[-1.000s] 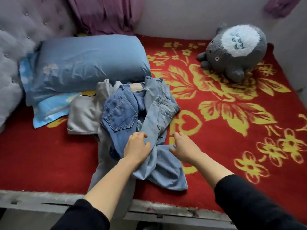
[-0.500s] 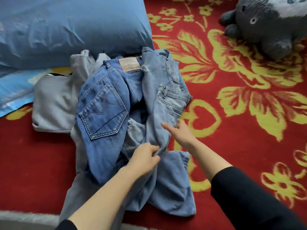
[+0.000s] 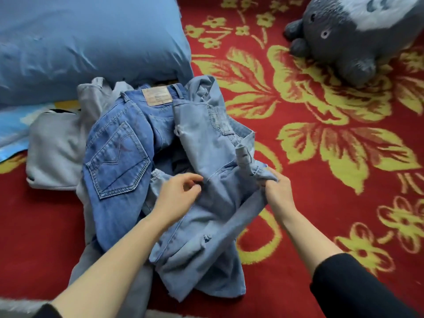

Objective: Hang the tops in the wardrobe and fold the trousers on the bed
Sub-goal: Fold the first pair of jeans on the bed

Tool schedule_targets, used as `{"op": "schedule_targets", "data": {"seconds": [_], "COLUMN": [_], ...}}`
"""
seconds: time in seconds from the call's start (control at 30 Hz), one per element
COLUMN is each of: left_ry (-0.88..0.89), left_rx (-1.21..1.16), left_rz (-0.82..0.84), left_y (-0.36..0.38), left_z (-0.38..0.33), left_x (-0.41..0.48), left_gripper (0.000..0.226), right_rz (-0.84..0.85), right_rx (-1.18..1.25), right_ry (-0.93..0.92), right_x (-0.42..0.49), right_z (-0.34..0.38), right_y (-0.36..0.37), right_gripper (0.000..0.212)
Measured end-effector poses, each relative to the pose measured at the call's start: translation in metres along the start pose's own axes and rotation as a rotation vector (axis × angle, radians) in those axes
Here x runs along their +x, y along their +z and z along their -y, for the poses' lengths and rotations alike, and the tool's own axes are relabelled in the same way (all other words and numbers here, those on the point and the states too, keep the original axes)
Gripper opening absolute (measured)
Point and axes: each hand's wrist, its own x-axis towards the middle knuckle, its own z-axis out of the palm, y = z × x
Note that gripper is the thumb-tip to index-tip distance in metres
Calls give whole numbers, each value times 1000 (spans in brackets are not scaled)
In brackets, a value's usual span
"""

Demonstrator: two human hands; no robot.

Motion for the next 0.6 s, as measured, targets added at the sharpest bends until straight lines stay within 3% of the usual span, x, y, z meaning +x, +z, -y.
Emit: {"op": "schedule_targets", "data": {"seconds": [0.1,0.13,0.23,0.3,0.37,0.4,0.47,0.53,0.6], "left_ry": [84,131,176,-111,-444,-482,-442,-330,-221], "left_rx": [-12,11,17,-309,-599,-614,-457,-268,-191], "left_rz": [-229,-233,-86,138,452,590,726,666,549], "left_y": [3,7,28,43,58,69,94,119,140], "left_z": [-45,-60,-109,-150,-189,-203,-225,-241,-245], "left_x": [11,13,8,-10,-28,-39,-65,-92,-112], "left_gripper": [25,29,34,28,57,67,58,14,28], "right_rz": [23,59,207,299,432,504,690,876,1013], "right_rx": [274,386,575,520,319,183,-64,-235,-253], "right_ry": [99,139,154,89,46,37,36,94,183], "right_x": [-6,-9,-20,-30,-39,-42,-57,-73,-84], "right_z": [29,39,65,81,90,89,94,97,95], "right_y": [-46,-62,-113,-148,-185,-203,-236,-268,-302], "right_gripper": [35,27,35,25,29,33,36,41,51]}}
